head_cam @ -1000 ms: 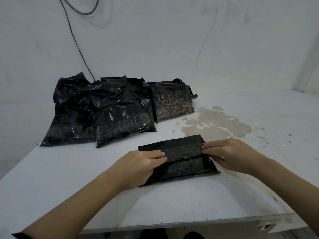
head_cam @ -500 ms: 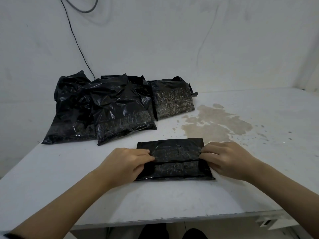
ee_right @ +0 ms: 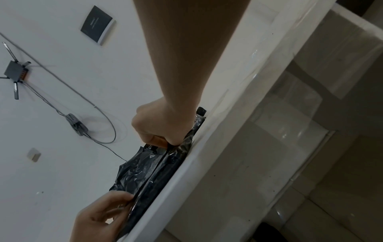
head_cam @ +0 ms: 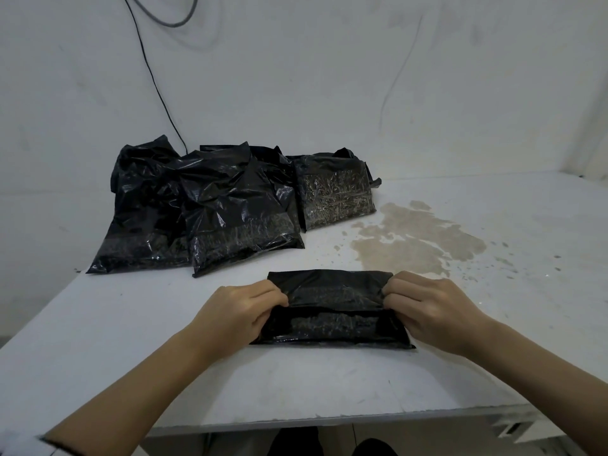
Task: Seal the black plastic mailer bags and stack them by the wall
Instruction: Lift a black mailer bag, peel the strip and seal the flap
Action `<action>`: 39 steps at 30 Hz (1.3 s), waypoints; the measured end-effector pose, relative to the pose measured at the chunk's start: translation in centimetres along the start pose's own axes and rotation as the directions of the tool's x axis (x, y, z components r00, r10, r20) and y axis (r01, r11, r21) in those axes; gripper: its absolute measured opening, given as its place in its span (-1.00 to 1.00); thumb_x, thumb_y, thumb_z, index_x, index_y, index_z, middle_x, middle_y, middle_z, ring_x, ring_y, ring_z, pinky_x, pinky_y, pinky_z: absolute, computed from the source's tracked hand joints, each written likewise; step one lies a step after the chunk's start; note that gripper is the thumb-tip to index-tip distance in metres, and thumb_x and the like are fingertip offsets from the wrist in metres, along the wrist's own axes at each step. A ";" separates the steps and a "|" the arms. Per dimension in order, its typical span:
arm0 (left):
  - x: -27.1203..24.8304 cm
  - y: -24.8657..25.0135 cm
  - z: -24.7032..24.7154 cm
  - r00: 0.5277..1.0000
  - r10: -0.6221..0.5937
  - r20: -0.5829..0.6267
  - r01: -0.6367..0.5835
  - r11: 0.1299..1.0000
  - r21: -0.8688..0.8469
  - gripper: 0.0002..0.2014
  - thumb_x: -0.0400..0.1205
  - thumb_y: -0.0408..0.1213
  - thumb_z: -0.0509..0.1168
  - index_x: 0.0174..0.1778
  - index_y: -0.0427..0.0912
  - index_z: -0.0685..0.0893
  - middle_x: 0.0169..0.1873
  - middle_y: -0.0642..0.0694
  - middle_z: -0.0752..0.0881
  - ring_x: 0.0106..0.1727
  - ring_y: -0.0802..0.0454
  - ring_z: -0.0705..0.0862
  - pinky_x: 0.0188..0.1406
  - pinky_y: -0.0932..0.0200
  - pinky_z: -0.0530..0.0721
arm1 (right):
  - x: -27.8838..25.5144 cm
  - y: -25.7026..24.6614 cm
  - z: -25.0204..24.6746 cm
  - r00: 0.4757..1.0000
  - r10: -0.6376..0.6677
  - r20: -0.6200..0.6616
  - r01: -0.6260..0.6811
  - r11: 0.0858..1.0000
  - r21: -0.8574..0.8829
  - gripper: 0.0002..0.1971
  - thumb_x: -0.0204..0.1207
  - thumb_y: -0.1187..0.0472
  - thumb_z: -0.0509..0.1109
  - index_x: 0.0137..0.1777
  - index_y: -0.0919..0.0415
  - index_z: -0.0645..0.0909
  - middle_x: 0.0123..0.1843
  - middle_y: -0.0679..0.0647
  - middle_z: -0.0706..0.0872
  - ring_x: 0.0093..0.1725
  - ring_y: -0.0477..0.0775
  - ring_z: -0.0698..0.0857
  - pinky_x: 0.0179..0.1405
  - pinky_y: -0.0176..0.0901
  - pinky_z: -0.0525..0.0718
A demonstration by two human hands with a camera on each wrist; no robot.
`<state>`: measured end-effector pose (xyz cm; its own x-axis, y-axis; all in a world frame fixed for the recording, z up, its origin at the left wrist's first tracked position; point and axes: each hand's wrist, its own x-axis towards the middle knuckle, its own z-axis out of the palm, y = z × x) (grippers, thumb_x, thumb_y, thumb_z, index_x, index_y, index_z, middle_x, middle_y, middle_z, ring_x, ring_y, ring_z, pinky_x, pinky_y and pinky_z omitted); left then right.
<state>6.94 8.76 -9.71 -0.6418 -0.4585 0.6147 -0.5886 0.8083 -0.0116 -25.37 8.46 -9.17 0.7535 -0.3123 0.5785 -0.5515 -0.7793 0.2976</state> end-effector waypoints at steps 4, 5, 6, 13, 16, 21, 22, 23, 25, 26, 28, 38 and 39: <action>-0.1 -0.3 -0.3 0.999 0.001 0.033 0.000 0.999 -0.045 -0.82 0.62 -0.35 0.20 0.02 0.04 0.58 -0.18 0.09 0.74 -0.32 0.08 0.74 -0.58 0.17 0.65 | 0.1 -0.2 -0.1 0.998 0.049 0.034 -0.051 0.998 0.045 -0.71 0.05 0.63 0.53 -0.40 0.25 0.63 -0.29 0.06 0.70 -0.30 0.11 0.72 -0.69 -0.17 0.55; -0.2 -0.5 -0.4 0.999 0.009 0.050 -0.005 0.998 -0.069 -0.86 0.70 -0.30 0.16 0.03 0.03 0.58 -0.19 0.07 0.75 -0.32 0.05 0.75 -0.56 0.17 0.66 | 0.1 -0.2 -0.2 0.997 0.065 0.050 -0.068 0.995 0.068 -0.70 0.03 0.63 0.54 -0.41 0.24 0.64 -0.28 0.05 0.71 -0.31 0.09 0.72 -0.67 -0.18 0.58; -0.2 -0.6 -0.6 0.997 0.008 0.073 -0.001 0.996 -0.090 -0.83 0.76 -0.22 0.08 0.03 0.03 0.58 -0.19 0.05 0.76 -0.31 0.02 0.76 -0.54 0.15 0.68 | 0.1 -0.2 -0.3 0.994 0.081 0.069 -0.088 0.992 0.091 -0.68 0.01 0.63 0.54 -0.40 0.22 0.66 -0.28 0.03 0.72 -0.33 0.07 0.72 -0.64 -0.19 0.60; 0.0 -1.0 -1.4 0.974 -0.011 0.224 0.036 0.993 -0.110 -0.71 0.57 -0.30 0.17 0.00 -0.04 0.80 -0.08 0.10 0.81 0.07 0.22 0.73 -0.11 0.29 0.68 | 0.1 -1.3 -1.3 0.939 0.276 0.204 -0.304 0.945 0.121 -0.74 0.08 0.52 0.53 -0.33 0.15 0.72 -0.35 -0.04 0.70 -0.58 0.00 0.61 -0.74 -0.17 0.56; 0.0 -1.0 -1.4 0.974 -0.051 0.221 0.093 0.979 -0.182 -0.77 0.55 -0.39 0.32 0.04 -0.07 0.78 -0.12 0.10 0.77 -0.05 0.18 0.76 -0.12 0.19 0.70 | -0.4 -2.0 -1.5 0.923 0.341 0.179 -0.366 0.920 0.138 -0.83 0.26 0.40 0.39 -0.25 0.15 0.73 -0.36 -0.03 0.69 -0.57 0.01 0.60 -0.72 -0.16 0.56; -0.5 -0.4 -1.0 0.985 -0.064 0.163 0.095 0.977 -0.189 -0.79 0.51 -0.42 0.26 -0.10 0.02 0.63 -0.20 0.13 0.64 -0.19 0.04 0.78 -0.29 0.05 0.76 | -1.0 -2.8 -1.2 0.913 0.389 0.124 -0.404 0.905 0.137 -0.91 0.33 0.37 0.37 -0.23 0.21 0.68 -0.38 0.03 0.64 -0.60 0.08 0.56 -0.74 -0.11 0.52; -0.6 -0.2 -0.9 0.984 -0.079 0.162 0.109 0.978 -0.181 -0.80 0.51 -0.42 0.25 -0.13 0.03 0.58 -0.22 0.13 0.61 -0.24 0.02 0.77 -0.29 0.01 0.76 | -1.0 -2.8 -1.2 0.912 0.391 0.128 -0.406 0.904 0.132 -0.91 0.32 0.38 0.37 -0.24 0.22 0.67 -0.39 0.03 0.63 -0.61 0.08 0.55 -0.74 -0.11 0.51; -0.6 -0.2 -0.9 0.981 -0.092 0.171 0.123 0.977 -0.176 -0.79 0.50 -0.44 0.25 -0.15 0.02 0.57 -0.24 0.12 0.61 -0.27 0.02 0.76 -0.29 -0.01 0.77 | -0.9 -2.9 -1.1 0.905 0.399 0.146 -0.418 0.898 0.138 -0.91 0.31 0.38 0.38 -0.24 0.22 0.66 -0.39 0.03 0.63 -0.60 0.07 0.55 -0.73 -0.12 0.51; -0.6 -0.1 -1.2 0.967 -0.120 0.223 0.162 0.970 -0.180 -0.77 0.47 -0.48 0.27 -0.14 -0.02 0.64 -0.22 0.13 0.64 -0.23 0.06 0.75 -0.19 -0.01 0.76 | -0.9 -3.0 -1.2 0.889 0.424 0.171 -0.449 0.879 0.158 -0.89 0.30 0.40 0.39 -0.23 0.21 0.67 -0.38 -0.03 0.61 -0.57 0.02 0.56 -0.68 -0.15 0.55; -0.6 -0.1 -1.5 0.956 -0.134 0.260 0.186 0.964 -0.189 -0.77 0.46 -0.47 0.26 -0.12 -0.06 0.70 -0.20 0.16 0.66 -0.17 0.11 0.74 -0.09 0.00 0.75 | -1.0 -3.0 -1.4 0.875 0.442 0.196 -0.476 0.860 0.183 -0.87 0.31 0.41 0.38 -0.21 0.20 0.68 -0.37 -0.07 0.61 -0.52 -0.03 0.58 -0.59 -0.15 0.60; -0.5 0.0 -2.3 0.922 -0.203 0.329 0.281 0.937 -0.208 -0.77 0.48 -0.29 0.24 -0.06 -0.11 0.78 -0.17 0.28 0.65 0.00 0.21 0.71 0.07 0.04 0.68 | -0.9 -3.1 -1.8 0.818 0.503 0.277 -0.563 0.799 0.210 -0.84 0.43 0.37 0.32 -0.13 0.20 0.73 -0.24 -0.05 0.72 -0.23 -0.01 0.72 -0.09 0.01 0.74; 4.4 5.7 -0.6 0.633 -0.756 0.166 0.709 0.652 0.268 -0.36 0.43 0.47 0.15 -0.58 -0.08 0.35 -0.52 0.06 0.49 -0.31 0.06 0.49 -0.14 0.10 0.41 | 5.7 -7.4 -1.8 0.264 0.900 0.346 -0.912 0.350 -0.214 -0.40 0.43 -0.50 0.07 -0.37 0.07 0.37 -0.26 -0.07 0.58 -0.14 0.05 0.62 0.47 0.23 0.29; 4.5 5.8 -0.5 0.611 -0.774 0.170 0.729 0.633 0.263 -0.38 0.40 0.46 0.21 -0.56 -0.07 0.35 -0.49 0.08 0.48 -0.28 0.06 0.49 -0.12 0.10 0.43 | 5.7 -7.5 -1.5 0.240 0.905 0.351 -0.919 0.328 -0.218 -0.42 0.40 -0.51 0.11 -0.30 0.05 0.34 -0.14 -0.03 0.58 -0.04 0.10 0.62 0.47 0.27 0.29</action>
<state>0.84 11.60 -6.59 -0.0201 -0.9680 0.2502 -0.9691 0.0804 0.2333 -17.52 13.37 -6.98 -0.1928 -0.9709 0.1419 -0.9516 0.1497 -0.2685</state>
